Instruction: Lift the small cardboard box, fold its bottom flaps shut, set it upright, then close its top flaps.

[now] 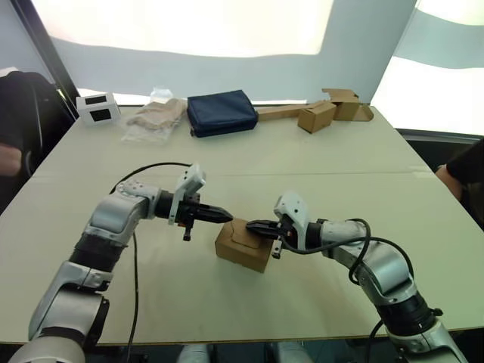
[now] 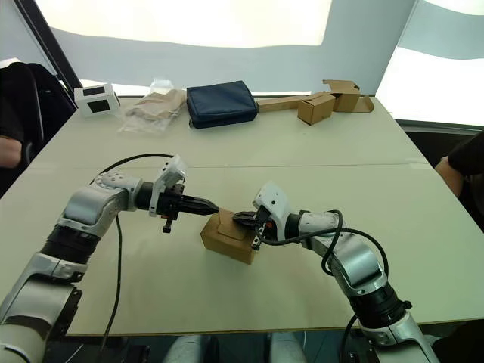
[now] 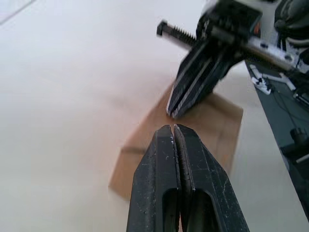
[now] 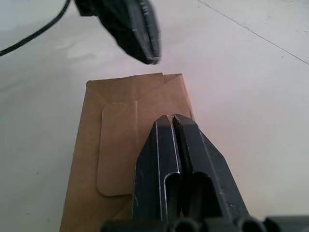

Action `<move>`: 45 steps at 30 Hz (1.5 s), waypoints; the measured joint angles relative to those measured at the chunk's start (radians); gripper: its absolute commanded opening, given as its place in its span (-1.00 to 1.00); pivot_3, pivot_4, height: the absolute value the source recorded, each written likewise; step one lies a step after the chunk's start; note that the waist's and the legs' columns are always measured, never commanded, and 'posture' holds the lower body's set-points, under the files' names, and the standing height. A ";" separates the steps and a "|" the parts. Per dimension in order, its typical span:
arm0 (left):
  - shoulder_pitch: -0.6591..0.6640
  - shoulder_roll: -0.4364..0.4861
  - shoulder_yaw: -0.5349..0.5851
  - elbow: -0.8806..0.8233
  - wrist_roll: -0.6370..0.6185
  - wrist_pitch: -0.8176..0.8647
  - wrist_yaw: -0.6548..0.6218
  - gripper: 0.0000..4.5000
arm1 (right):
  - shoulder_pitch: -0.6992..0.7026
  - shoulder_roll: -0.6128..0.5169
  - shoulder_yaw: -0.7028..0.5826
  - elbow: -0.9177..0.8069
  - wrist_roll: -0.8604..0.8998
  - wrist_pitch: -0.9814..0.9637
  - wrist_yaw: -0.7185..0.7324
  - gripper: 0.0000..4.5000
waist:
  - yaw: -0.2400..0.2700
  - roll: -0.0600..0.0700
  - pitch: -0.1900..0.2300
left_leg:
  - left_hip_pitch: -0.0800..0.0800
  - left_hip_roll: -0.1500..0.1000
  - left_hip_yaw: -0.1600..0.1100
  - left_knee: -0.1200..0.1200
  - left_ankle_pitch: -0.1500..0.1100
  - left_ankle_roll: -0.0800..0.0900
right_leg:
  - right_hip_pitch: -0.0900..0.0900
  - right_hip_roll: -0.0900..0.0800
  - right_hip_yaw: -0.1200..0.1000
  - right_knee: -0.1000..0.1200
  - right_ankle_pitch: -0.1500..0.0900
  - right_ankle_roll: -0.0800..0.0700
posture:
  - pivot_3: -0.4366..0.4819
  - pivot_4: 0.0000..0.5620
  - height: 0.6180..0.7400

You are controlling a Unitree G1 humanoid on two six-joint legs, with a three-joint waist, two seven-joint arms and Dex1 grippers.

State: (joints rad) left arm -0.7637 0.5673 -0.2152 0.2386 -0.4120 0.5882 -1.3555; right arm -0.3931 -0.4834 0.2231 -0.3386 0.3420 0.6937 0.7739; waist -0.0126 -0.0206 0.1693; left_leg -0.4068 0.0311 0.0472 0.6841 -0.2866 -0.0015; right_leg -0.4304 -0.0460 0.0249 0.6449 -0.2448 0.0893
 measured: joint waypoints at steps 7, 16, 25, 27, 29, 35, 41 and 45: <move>-0.018 -0.091 -0.048 0.111 0.069 -0.087 0.001 -0.98 | 0.001 -0.005 -0.001 -0.035 0.020 0.054 -0.008 -1.00 | -0.001 0.000 0.000 | 0.000 0.001 0.000 0.000 0.000 0.000 | -0.001 0.001 -0.001 0.001 0.000 0.000 | -0.05 -0.47 1.00; -0.024 -0.114 -0.047 0.137 0.101 -0.138 -0.023 -0.98 | 0.025 -0.039 -0.063 -0.202 0.140 0.187 -0.020 -1.00 | 0.002 0.000 0.000 | 0.000 0.000 -0.002 0.000 0.000 0.000 | 0.000 0.000 0.000 0.001 0.000 0.000 | -0.05 -0.47 1.00; -0.024 -0.122 -0.037 0.129 0.093 -0.093 -0.033 -0.98 | 0.071 -0.077 -0.082 -0.248 0.211 0.260 -0.034 -1.00 | 0.000 0.000 0.000 | 0.000 0.000 -0.002 0.000 0.000 0.000 | 0.000 0.000 0.000 0.000 0.000 0.000 | -0.05 -0.47 1.00; -0.024 -0.122 -0.036 0.125 0.093 -0.086 -0.031 -0.98 | 0.071 -0.077 -0.079 -0.245 0.212 0.260 -0.039 -1.00 | 0.000 0.000 0.000 | 0.000 0.000 -0.002 0.000 0.000 0.000 | 0.000 0.000 0.000 0.000 0.000 0.000 | -0.05 -0.47 1.00; -0.024 -0.122 -0.036 0.116 0.093 -0.072 -0.030 -0.98 | 0.072 -0.077 -0.075 -0.243 0.212 0.259 -0.042 -1.00 | 0.000 0.000 0.000 | 0.000 0.000 -0.002 0.000 0.000 0.000 | 0.000 0.000 0.000 0.000 0.000 0.000 | -0.05 -0.47 1.00; -0.024 -0.122 -0.036 0.108 0.093 -0.065 -0.027 -0.98 | 0.085 -0.077 -0.056 -0.226 0.214 0.260 -0.043 -1.00 | 0.000 0.000 0.000 | 0.000 0.000 -0.002 0.000 0.000 0.000 | 0.000 0.000 0.000 0.000 0.000 0.000 | -0.05 -0.47 1.00; -0.023 -0.122 -0.036 0.107 0.095 -0.067 -0.026 -0.98 | 0.096 -0.077 -0.038 -0.221 0.217 0.252 -0.045 -1.00 | 0.000 0.000 0.000 | 0.000 0.000 -0.002 0.000 0.000 0.000 | 0.000 0.000 0.000 0.000 0.000 0.000 | -0.05 -0.47 1.00; -0.023 -0.122 -0.036 0.107 0.095 -0.067 -0.024 -0.98 | 0.087 -0.074 -0.030 -0.185 0.201 0.216 -0.051 -1.00 | 0.000 0.000 0.000 | 0.000 0.000 -0.002 0.000 0.000 0.000 | 0.000 0.000 0.000 0.000 0.000 0.000 | -0.05 -0.47 1.00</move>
State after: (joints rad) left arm -0.7864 0.4452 -0.2507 0.3460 -0.3174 0.5215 -1.3793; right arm -0.3060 -0.5569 0.1926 -0.5231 0.5427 0.9094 0.7226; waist -0.0123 -0.0208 0.1693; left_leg -0.4070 0.0315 0.0451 0.6838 -0.2866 -0.0014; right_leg -0.4307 -0.0456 0.0245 0.6454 -0.2448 0.0892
